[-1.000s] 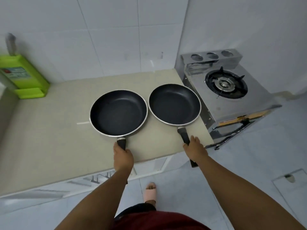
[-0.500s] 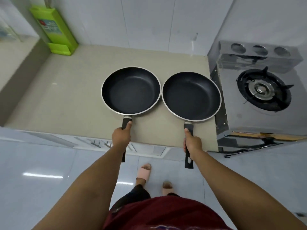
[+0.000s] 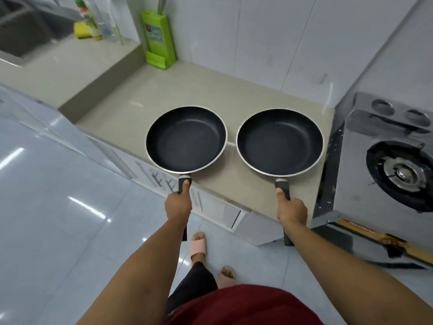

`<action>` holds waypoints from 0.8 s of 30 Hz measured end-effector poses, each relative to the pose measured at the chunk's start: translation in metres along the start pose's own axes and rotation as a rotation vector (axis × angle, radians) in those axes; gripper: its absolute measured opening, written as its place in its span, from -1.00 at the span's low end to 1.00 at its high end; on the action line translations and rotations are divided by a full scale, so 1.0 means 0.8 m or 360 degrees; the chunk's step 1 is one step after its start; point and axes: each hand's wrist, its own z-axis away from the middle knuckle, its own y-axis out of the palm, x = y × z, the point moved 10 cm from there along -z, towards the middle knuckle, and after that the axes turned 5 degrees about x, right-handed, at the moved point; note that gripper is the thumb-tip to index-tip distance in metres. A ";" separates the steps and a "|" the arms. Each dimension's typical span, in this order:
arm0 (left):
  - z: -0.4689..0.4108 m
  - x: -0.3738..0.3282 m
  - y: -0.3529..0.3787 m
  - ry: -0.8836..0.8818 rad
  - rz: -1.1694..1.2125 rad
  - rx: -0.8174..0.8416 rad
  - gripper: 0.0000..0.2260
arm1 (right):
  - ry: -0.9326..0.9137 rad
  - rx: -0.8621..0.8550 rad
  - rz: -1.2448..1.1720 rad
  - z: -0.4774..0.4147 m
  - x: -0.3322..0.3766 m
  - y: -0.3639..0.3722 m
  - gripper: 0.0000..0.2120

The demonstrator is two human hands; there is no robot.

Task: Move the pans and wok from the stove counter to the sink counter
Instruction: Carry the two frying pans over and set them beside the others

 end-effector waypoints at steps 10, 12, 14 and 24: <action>0.048 0.085 -0.150 -0.0163 0.0288 -0.0431 -0.39 | -0.0375 0.0356 0.0125 0.058 0.111 0.107 -0.43; 0.057 0.104 -0.179 -0.0201 0.0332 -0.0520 -0.39 | -0.0453 0.0422 0.0191 0.074 0.126 0.127 -0.44; 0.064 0.124 -0.204 -0.0243 0.0386 -0.0599 -0.41 | -0.0528 0.0491 0.0274 0.088 0.139 0.147 -0.44; 0.100 0.254 -0.299 -0.0601 0.0673 -0.0940 -0.40 | -0.0839 0.0872 0.0713 0.169 0.181 0.274 -0.45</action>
